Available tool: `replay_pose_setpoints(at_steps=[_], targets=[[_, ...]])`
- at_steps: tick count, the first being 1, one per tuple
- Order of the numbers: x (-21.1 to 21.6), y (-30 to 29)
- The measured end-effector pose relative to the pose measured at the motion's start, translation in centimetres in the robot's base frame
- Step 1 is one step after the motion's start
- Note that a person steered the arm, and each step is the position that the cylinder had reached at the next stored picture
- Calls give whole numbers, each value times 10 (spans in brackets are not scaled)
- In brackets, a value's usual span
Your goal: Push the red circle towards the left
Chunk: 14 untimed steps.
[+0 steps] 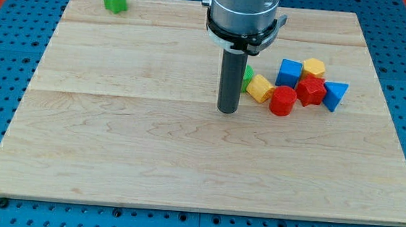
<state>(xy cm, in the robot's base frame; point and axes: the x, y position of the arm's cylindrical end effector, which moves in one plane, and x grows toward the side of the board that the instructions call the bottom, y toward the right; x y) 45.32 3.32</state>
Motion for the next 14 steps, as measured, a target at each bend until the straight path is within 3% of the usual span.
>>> replay_pose_setpoints(at_steps=[4, 6, 7, 8, 9, 11, 12, 14], targets=[[8, 4], [49, 69], [25, 126], [-5, 123], [-26, 111], [4, 21], [9, -60], [-9, -103]])
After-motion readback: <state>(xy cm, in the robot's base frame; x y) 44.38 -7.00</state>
